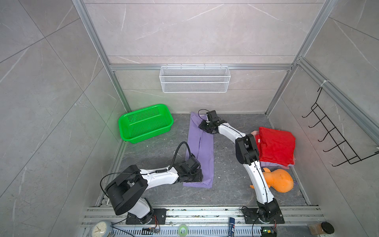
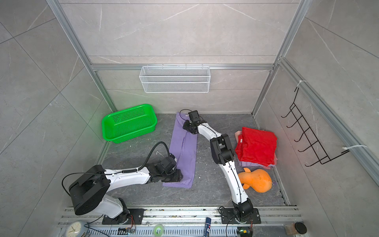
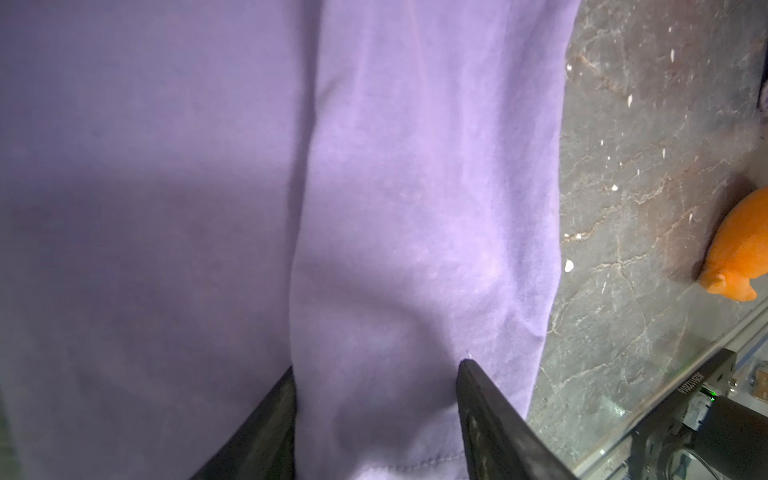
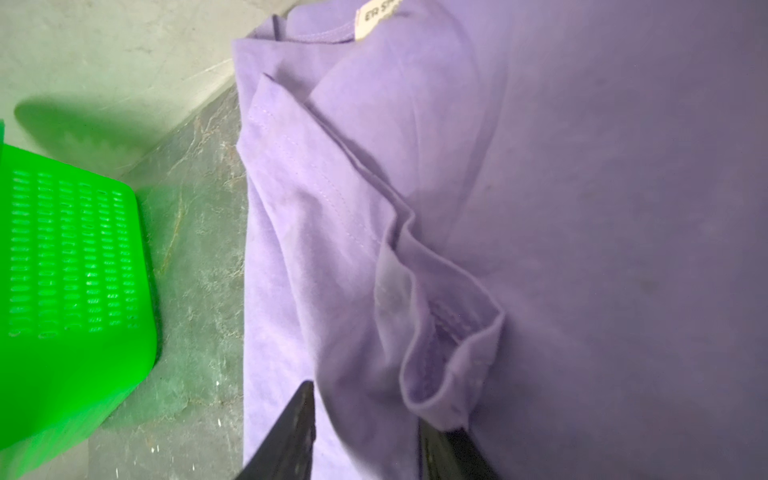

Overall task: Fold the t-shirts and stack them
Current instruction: 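Move both grippers to the strip's end nearest the robot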

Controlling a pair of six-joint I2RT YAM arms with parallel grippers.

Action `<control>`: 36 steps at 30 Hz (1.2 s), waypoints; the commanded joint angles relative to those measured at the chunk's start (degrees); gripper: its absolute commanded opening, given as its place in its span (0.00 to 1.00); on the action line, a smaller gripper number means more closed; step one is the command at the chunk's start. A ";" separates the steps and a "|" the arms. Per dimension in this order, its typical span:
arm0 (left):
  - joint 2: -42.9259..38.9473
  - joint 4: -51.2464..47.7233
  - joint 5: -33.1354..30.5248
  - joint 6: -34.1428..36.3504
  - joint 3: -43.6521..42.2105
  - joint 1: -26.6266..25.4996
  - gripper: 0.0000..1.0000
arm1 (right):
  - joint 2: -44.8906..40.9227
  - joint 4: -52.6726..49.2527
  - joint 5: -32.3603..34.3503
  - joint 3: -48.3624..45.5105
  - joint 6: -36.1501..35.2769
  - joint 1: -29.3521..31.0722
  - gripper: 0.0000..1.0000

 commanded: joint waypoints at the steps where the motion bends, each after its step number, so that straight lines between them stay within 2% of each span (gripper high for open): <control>1: -2.84 -7.65 -1.32 0.49 3.50 -0.05 0.61 | -8.75 -0.40 -0.29 -4.56 -5.71 0.16 0.44; 3: -5.92 -9.44 -2.45 2.04 5.29 0.16 0.61 | -14.62 1.12 -0.62 -9.94 -7.92 0.08 0.45; 6: -11.70 -8.22 -0.69 1.10 4.26 1.77 0.61 | -24.67 0.77 0.46 -20.04 -8.02 0.22 0.46; 8: -15.08 -7.63 1.14 -1.06 1.70 3.76 0.61 | -31.88 -0.60 3.30 -29.23 -3.49 0.24 0.47; 12: -19.92 -13.46 2.06 -3.26 -2.63 7.78 0.59 | -47.05 4.83 1.10 -53.00 3.89 1.44 0.48; 16: -21.92 -16.26 5.53 -3.82 -5.36 9.24 0.56 | -58.89 2.79 1.75 -67.73 8.24 4.79 0.48; 22: -23.03 -15.91 7.83 -6.13 -9.82 9.49 0.56 | -74.56 1.45 4.56 -85.20 19.37 13.44 0.48; 27: -22.75 -13.88 7.44 -6.31 -12.04 9.89 0.55 | -77.56 4.89 8.45 -92.50 29.69 23.52 0.51; 31: -21.18 -7.84 8.13 -7.07 -14.85 10.46 0.55 | -72.25 8.70 9.70 -92.84 32.30 28.38 0.54; 36: -19.75 -2.78 6.31 -7.92 -16.72 10.49 0.55 | -64.78 14.00 9.97 -92.26 35.01 30.87 0.55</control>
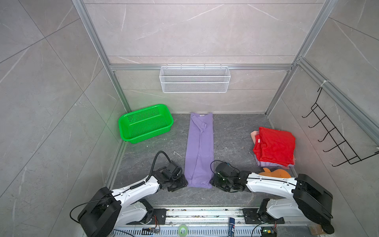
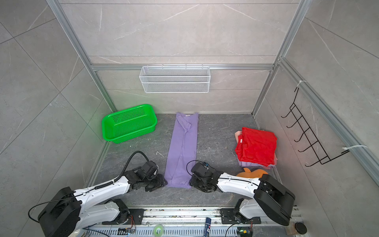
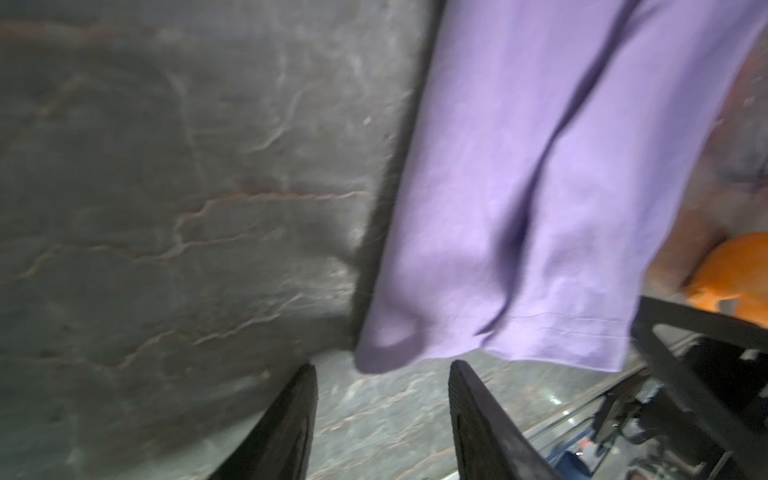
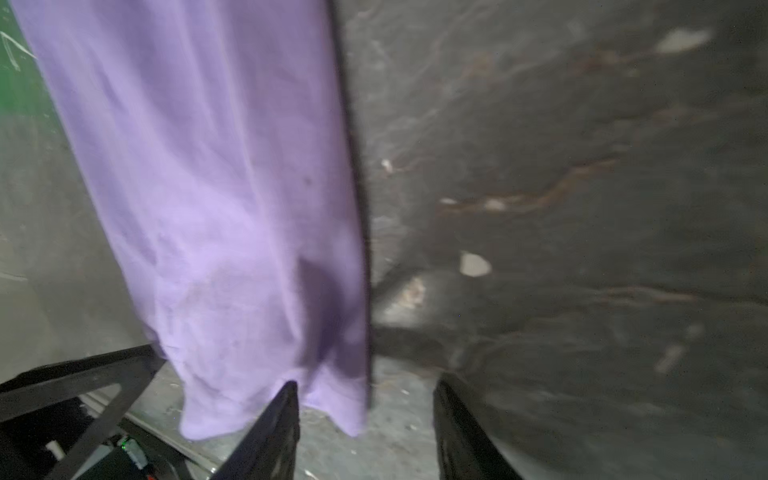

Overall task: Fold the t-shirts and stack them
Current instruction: 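Move both grippers to the strip's end nearest the robot, then grasp the strip's near end with both grippers and fold it farther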

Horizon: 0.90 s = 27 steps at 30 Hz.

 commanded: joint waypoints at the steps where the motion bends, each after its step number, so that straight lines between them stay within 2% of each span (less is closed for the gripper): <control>1: 0.91 4.98 -0.98 -1.13 -1.30 0.31 0.54 | 4.64 3.56 2.24 -0.62 4.46 1.30 0.55; 4: 1.45 6.91 -1.25 -1.46 -2.15 0.39 0.52 | 6.79 5.86 2.99 -0.73 5.18 2.03 0.56; 6: 1.77 8.82 -1.01 -2.14 -2.98 0.44 0.47 | 8.02 6.70 3.25 -0.42 5.14 2.19 0.52; 7: 1.83 10.52 -0.57 -2.22 -3.46 0.38 0.41 | 8.23 6.72 3.63 -0.19 5.04 2.29 0.45; 9: 1.71 12.52 -0.14 -2.41 -4.03 0.38 0.31 | 7.47 5.44 4.86 0.26 4.72 2.64 0.23; 10: 1.55 12.83 -0.15 -2.12 -3.81 0.39 0.26 | 6.55 4.44 5.53 0.53 4.18 2.73 0.15; 12: 0.78 12.15 0.03 -1.61 -3.12 0.42 0.17 | 4.26 2.22 6.65 1.09 2.83 2.91 0.06; 14: -0.68 10.95 0.61 -1.52 -2.75 0.42 0.00 | 2.08 -1.03 7.19 2.05 1.48 3.16 0.00; 18: -6.79 6.74 2.39 -3.62 -1.65 -0.74 0.00 | -3.33 -8.36 9.21 3.99 0.08 5.61 0.00; 22: -13.60 -1.58 0.56 -1.01 5.34 -2.09 0.00 | -8.11 -16.66 14.50 9.80 -2.66 8.94 0.00; 25: -14.02 -4.83 -1.16 2.68 10.98 -1.94 0.00 | -9.01 -17.89 17.93 14.38 -5.21 9.15 0.00; 27: -11.13 -5.04 -2.45 6.20 14.53 -1.35 0.00 | -7.81 -18.41 21.86 17.19 -6.65 8.82 0.00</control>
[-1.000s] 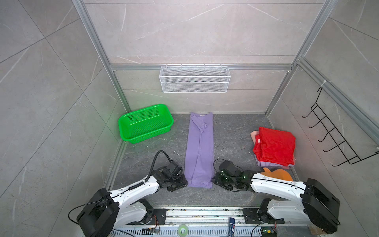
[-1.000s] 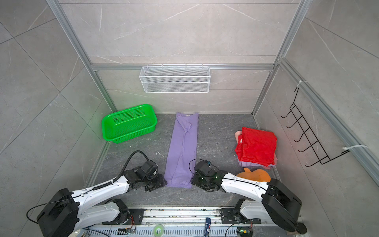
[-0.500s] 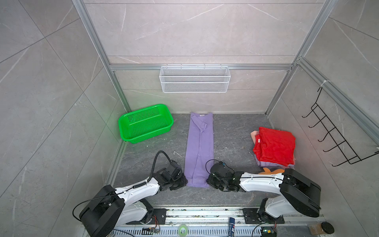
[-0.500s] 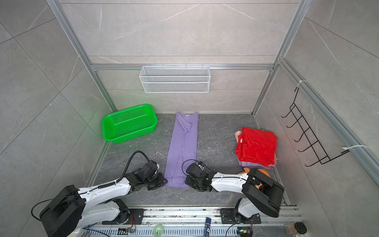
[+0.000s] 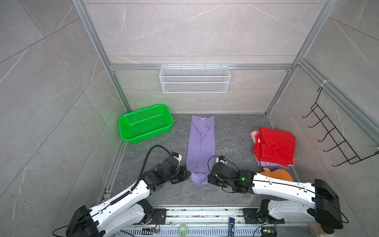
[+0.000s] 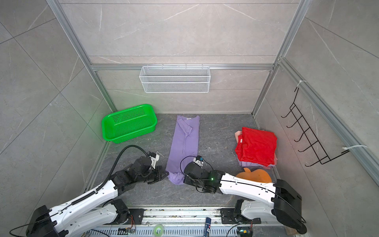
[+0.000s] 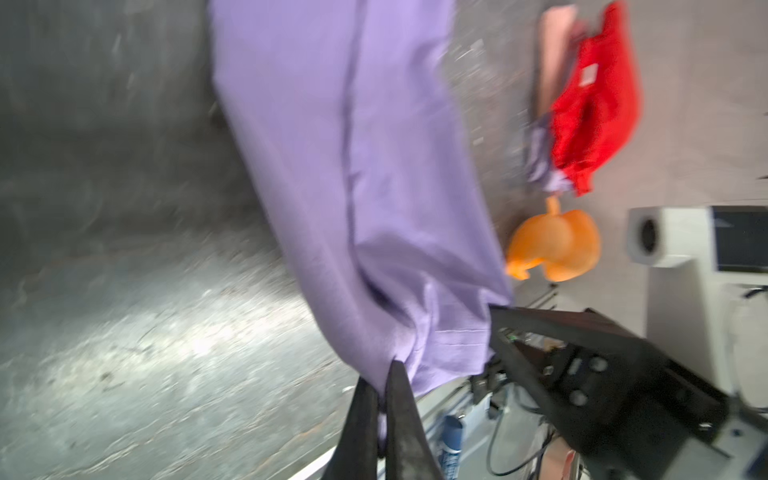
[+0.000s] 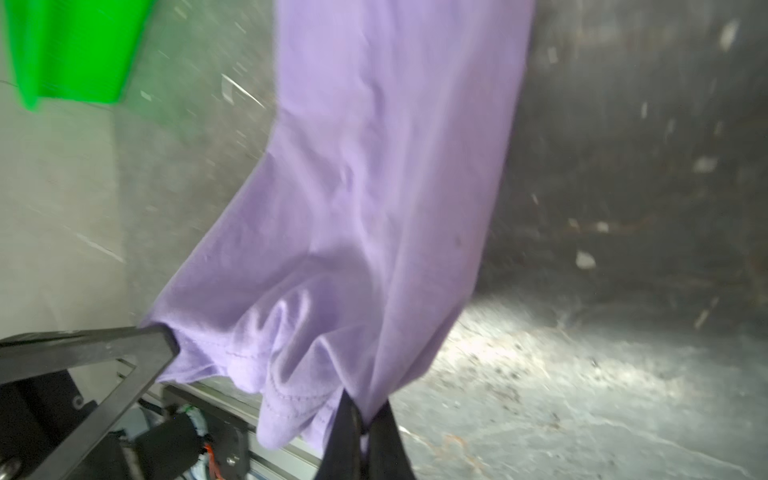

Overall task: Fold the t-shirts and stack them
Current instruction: 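Grasp the strip's near end with both grippers and fold it farther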

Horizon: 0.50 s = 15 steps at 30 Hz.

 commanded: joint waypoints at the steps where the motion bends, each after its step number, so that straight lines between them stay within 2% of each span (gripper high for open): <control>1: 4.19 -3.10 -2.26 6.96 6.59 1.33 0.00 | 1.24 -4.53 8.42 5.00 -4.50 -0.67 0.00; 6: 17.34 3.23 1.81 12.01 14.44 6.28 0.00 | 7.67 0.94 7.86 8.97 -7.97 -8.33 0.00; 10: 26.05 4.89 4.16 15.57 20.91 11.33 0.00 | 13.26 5.35 4.25 11.88 -10.32 -15.75 0.00; 15: 36.17 8.87 11.19 16.54 26.81 17.40 0.00 | 21.77 7.30 -0.50 18.03 -13.31 -22.19 0.00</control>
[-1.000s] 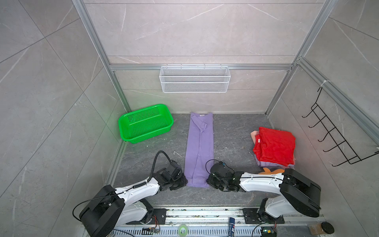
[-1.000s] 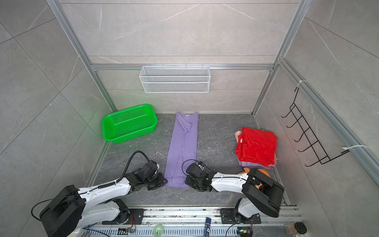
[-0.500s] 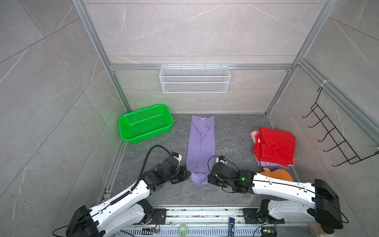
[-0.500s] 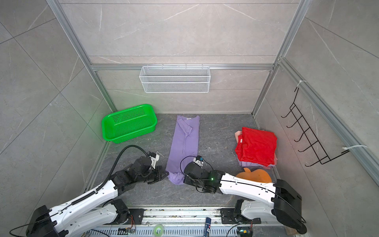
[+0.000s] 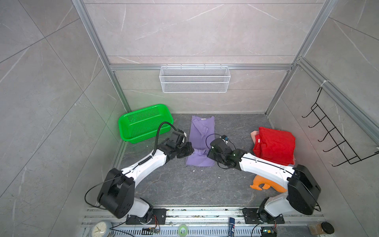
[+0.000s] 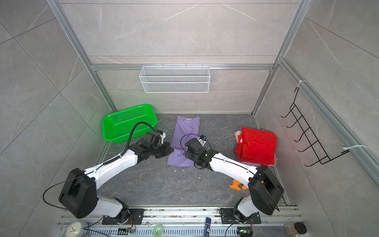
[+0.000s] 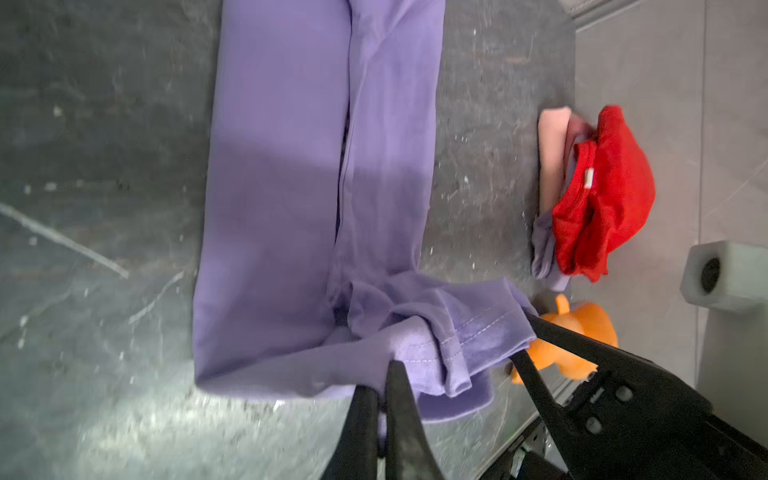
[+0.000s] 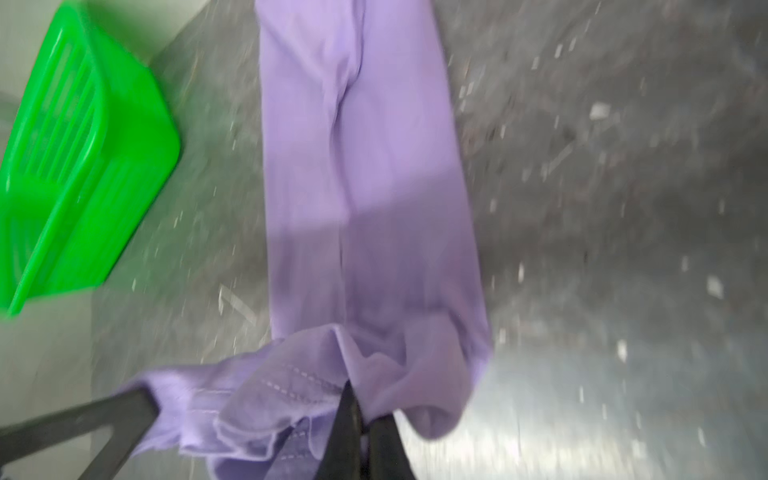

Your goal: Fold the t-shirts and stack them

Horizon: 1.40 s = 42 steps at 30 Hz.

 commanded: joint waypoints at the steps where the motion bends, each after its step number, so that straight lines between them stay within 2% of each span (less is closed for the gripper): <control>1: 5.22 4.11 6.01 3.81 5.15 3.08 0.00 | 5.12 2.52 -3.50 4.66 -2.91 -2.96 0.00; 6: 14.38 2.90 7.98 5.44 12.31 4.83 0.00 | 12.15 5.13 -7.90 7.89 -1.43 -7.38 0.00; 12: 22.52 2.54 9.11 6.21 18.91 7.30 0.00 | 19.44 7.53 -11.08 13.83 -3.34 -10.88 0.02; 14: 24.10 2.02 8.47 6.65 20.98 8.38 0.02 | 21.34 9.95 -12.93 15.94 -5.44 -12.12 0.16; 17: 25.64 2.15 8.29 6.96 23.47 10.31 0.24 | 22.46 12.89 -13.28 17.73 -7.72 -13.60 0.42; 18: 25.86 2.16 8.44 7.14 24.16 10.84 0.28 | 22.30 13.73 -13.33 17.74 -8.20 -14.20 0.47; 20: 25.87 1.78 8.45 7.73 24.94 11.83 0.43 | 21.42 13.34 -13.39 17.81 -8.90 -15.22 0.54; 22: 25.01 1.05 8.10 8.74 25.02 12.61 0.45 | 19.70 12.64 -12.91 16.83 -9.64 -15.56 0.56; 28: 19.00 -1.30 6.49 11.66 21.12 12.98 0.49 | 12.64 7.08 -12.30 11.22 -11.42 -15.61 0.57; 31: 15.58 -3.27 6.66 11.91 17.25 12.98 0.50 | 7.72 5.56 -13.93 5.56 -9.29 -15.36 0.57; 37: 5.93 -2.73 7.47 8.71 3.87 12.00 0.51 | -0.29 9.63 -19.33 -8.06 -3.41 -13.32 0.57; 42: 0.55 -1.37 7.47 4.73 -5.45 9.97 0.50 | -1.58 15.95 -19.57 -16.15 2.02 -10.83 0.57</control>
